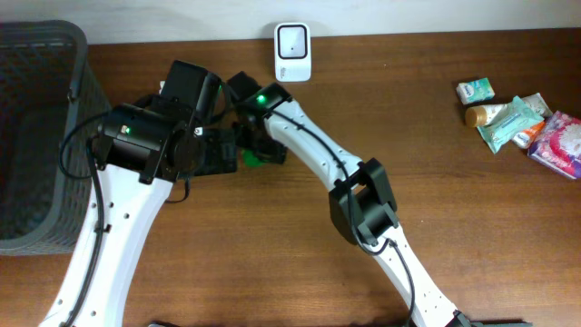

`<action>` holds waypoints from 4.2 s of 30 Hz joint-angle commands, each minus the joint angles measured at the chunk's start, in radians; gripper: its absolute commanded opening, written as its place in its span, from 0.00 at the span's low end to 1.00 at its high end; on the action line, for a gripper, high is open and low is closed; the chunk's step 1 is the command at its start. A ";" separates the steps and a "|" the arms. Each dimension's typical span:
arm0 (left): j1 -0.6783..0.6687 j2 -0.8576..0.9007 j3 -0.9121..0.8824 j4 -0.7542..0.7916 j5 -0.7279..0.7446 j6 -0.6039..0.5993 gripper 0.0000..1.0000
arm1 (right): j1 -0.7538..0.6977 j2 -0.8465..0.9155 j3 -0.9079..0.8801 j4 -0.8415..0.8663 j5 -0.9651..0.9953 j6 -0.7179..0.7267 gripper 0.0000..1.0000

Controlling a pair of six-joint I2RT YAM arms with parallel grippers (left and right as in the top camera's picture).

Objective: Scan the item barcode

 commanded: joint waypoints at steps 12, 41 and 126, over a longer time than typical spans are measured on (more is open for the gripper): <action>0.002 -0.002 -0.001 -0.001 -0.010 0.002 0.99 | -0.084 0.000 0.008 -0.098 0.132 -0.723 0.92; 0.002 -0.003 -0.001 -0.001 -0.010 0.002 0.99 | -0.093 -0.164 0.008 -0.172 0.098 -1.053 0.59; 0.002 -0.003 -0.001 -0.001 -0.010 0.002 0.99 | -0.256 -0.313 -0.279 -0.452 0.132 -0.865 0.77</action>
